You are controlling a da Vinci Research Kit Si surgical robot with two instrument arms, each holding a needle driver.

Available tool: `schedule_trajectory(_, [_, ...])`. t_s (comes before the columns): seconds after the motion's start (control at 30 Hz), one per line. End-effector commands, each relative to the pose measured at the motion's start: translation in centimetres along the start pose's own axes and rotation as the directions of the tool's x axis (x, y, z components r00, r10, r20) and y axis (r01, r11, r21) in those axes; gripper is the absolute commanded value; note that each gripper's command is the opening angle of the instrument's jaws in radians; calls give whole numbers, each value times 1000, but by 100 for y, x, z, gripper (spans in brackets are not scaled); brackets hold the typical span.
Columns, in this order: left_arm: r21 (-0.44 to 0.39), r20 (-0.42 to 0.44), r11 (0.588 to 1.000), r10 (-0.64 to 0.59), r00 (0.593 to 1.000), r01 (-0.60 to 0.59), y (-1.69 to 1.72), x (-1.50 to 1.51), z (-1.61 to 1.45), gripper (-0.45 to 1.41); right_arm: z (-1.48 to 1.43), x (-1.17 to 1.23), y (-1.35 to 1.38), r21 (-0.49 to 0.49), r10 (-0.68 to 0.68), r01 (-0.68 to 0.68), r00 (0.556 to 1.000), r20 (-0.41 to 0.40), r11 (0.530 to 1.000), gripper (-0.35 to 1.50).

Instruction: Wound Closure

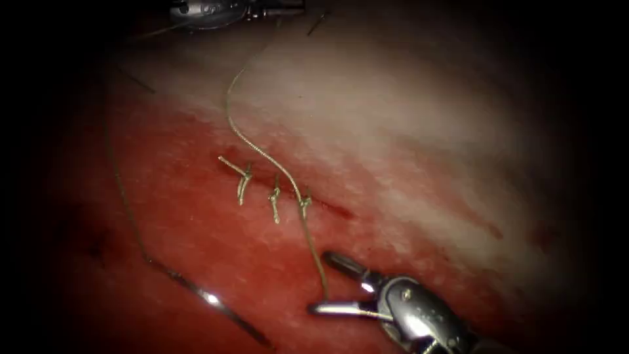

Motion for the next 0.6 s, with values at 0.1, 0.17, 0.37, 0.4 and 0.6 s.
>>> schedule_trajectory(0.1, [2, 1, 1000, -14, 1000, 14, -2, 14, 3, -45, 12, 12, 9, 4, 12, -12, 1000, -3, 1000, 135])
schedule_trajectory(0.17, [15, -17, 999, -40, 999, 40, 2, 51, -6, -45, 20, 24, 18, -4, 23, -23, 1000, -11, 1000, 133])
schedule_trajectory(0.37, [19, -58, 998, -63, 996, 65, 11, 93, -9, -45, 52, 17, 35, -34, 22, -22, 1000, 20, 999, 133])
schedule_trajectory(0.4, [19, -65, 997, -67, 996, 68, 12, 100, -9, -45, 56, 16, 38, -42, 22, -21, 999, 26, 999, 133])
schedule_trajectory(0.6, [11, -80, 997, -75, 994, 76, 21, 123, -13, -45, 76, 15, 64, -96, 25, -22, 999, 39, 995, 133])
